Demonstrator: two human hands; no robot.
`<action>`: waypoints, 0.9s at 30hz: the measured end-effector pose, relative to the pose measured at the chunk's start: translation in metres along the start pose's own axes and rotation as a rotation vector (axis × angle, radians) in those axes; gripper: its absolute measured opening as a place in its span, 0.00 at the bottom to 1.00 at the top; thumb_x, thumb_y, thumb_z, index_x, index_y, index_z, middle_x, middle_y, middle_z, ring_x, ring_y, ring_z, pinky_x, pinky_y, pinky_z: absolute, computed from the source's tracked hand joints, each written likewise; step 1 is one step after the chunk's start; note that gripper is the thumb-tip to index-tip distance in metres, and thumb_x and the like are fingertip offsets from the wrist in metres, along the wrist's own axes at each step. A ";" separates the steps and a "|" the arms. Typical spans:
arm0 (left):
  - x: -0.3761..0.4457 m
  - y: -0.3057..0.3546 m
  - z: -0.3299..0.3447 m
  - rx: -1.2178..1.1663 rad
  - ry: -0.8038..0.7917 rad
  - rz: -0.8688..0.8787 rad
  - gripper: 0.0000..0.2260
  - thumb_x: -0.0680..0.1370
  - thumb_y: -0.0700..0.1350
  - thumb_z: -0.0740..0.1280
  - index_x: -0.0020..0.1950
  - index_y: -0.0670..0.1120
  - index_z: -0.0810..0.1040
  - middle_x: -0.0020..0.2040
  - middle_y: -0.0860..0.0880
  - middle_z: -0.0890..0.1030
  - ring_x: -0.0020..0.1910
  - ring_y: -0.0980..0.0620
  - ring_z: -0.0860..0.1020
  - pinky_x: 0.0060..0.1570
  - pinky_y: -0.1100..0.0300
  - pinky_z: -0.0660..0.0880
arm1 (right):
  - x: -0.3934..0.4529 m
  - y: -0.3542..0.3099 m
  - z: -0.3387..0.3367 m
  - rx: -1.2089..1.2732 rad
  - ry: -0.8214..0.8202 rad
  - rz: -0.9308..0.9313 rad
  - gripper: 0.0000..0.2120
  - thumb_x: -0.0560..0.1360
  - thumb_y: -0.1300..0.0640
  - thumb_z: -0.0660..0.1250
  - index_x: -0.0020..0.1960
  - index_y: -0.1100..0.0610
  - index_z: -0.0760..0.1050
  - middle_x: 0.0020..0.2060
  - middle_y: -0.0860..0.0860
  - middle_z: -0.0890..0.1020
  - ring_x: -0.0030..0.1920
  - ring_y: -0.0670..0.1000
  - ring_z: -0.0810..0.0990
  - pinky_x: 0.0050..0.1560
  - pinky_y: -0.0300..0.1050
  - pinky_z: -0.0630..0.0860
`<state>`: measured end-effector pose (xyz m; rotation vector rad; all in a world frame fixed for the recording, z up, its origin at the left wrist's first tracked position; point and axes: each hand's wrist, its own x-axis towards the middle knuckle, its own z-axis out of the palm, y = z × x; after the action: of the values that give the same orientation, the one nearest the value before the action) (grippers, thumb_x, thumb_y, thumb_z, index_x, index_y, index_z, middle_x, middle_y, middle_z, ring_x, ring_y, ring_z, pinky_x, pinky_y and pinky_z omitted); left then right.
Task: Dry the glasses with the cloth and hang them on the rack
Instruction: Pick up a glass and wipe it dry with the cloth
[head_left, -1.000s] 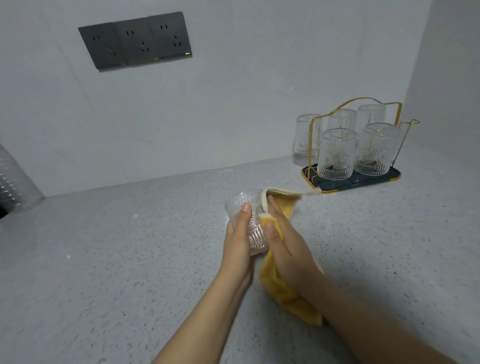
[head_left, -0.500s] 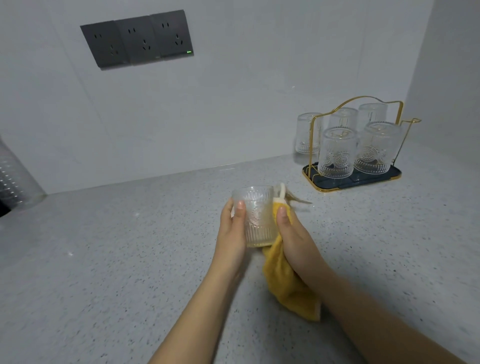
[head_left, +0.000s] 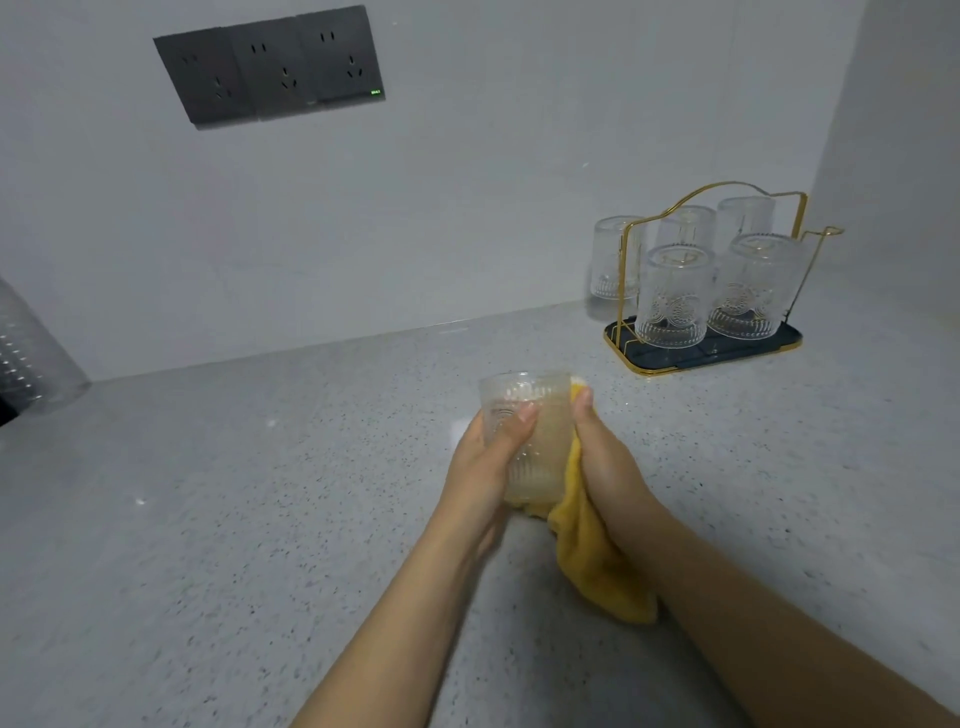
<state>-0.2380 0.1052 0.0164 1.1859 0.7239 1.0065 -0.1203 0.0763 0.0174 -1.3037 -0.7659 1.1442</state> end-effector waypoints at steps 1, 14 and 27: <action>0.001 0.001 -0.001 -0.014 0.061 0.008 0.26 0.71 0.58 0.72 0.62 0.43 0.78 0.54 0.42 0.85 0.52 0.45 0.84 0.46 0.54 0.81 | -0.005 0.005 0.003 -0.020 -0.038 -0.070 0.23 0.75 0.36 0.49 0.60 0.46 0.73 0.43 0.44 0.83 0.36 0.38 0.82 0.29 0.29 0.74; -0.004 0.000 0.003 -0.054 0.033 0.009 0.23 0.74 0.53 0.69 0.65 0.44 0.75 0.60 0.40 0.82 0.59 0.40 0.80 0.60 0.44 0.77 | -0.005 0.005 0.009 -0.124 -0.009 -0.256 0.29 0.73 0.32 0.47 0.70 0.43 0.63 0.63 0.49 0.75 0.62 0.50 0.74 0.64 0.50 0.70; -0.002 0.005 -0.007 -0.019 0.165 0.028 0.22 0.72 0.57 0.69 0.61 0.46 0.78 0.57 0.40 0.83 0.55 0.42 0.82 0.54 0.50 0.80 | -0.020 0.016 0.027 -0.320 -0.105 -0.703 0.19 0.79 0.43 0.48 0.69 0.35 0.54 0.70 0.31 0.59 0.71 0.35 0.55 0.68 0.27 0.53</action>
<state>-0.2456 0.1067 0.0193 1.1082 0.8275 1.1415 -0.1549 0.0645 0.0095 -1.0878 -1.3916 0.5343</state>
